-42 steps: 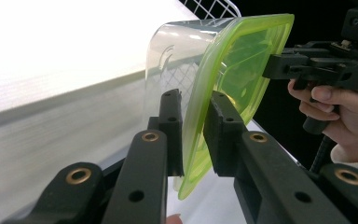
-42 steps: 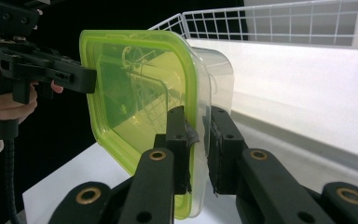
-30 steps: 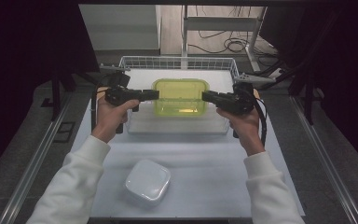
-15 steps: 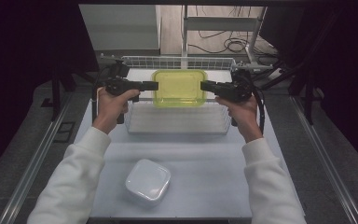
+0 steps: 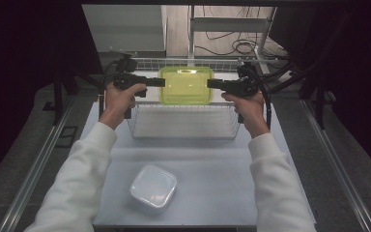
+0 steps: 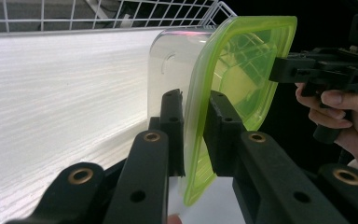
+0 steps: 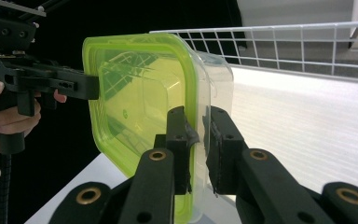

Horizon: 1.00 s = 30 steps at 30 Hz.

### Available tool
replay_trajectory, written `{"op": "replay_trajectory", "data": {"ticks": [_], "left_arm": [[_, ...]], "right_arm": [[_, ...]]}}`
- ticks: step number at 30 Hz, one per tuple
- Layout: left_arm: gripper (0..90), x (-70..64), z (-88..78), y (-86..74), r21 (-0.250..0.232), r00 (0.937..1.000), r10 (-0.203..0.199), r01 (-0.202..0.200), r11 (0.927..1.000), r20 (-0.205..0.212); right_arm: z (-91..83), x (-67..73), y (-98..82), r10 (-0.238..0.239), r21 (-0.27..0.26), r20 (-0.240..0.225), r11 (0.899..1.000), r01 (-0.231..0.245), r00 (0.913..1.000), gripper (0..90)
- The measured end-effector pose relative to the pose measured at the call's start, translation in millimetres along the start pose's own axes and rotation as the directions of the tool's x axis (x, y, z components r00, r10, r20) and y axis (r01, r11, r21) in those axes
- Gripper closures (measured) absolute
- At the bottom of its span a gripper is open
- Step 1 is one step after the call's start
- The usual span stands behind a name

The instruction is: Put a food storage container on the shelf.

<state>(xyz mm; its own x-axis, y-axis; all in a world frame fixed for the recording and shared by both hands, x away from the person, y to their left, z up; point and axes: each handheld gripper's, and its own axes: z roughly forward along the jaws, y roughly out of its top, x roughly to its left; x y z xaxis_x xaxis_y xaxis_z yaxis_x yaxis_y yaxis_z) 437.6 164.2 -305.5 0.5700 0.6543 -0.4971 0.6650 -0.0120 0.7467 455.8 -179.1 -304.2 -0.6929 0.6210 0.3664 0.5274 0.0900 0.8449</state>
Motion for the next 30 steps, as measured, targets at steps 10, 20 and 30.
{"op": "replay_trajectory", "data": {"ticks": [10,20,30], "left_arm": [[79.3,15.5,12.8,8.1,0.04,0.9978,-0.066,0.066,0.997,-0.004],[78.4,33.9,26.1,18.8,0.024,0.9861,-0.164,0.164,0.9862,0.023],[74.5,53.6,43.7,20.8,-0.007,0.9685,-0.248,0.248,0.9687,0.022]], "right_arm": [[9.6,-10.3,8.8,0.071,0.05,0.02,0.996,-0.071,0.9973,79.7],[22.7,-28.8,15.2,0.182,0.051,0.016,0.982,-0.182,0.9832,78.3],[42.3,-44.9,10.4,0.308,-0.006,0.046,0.951,-0.308,0.9503,72.4]]}}
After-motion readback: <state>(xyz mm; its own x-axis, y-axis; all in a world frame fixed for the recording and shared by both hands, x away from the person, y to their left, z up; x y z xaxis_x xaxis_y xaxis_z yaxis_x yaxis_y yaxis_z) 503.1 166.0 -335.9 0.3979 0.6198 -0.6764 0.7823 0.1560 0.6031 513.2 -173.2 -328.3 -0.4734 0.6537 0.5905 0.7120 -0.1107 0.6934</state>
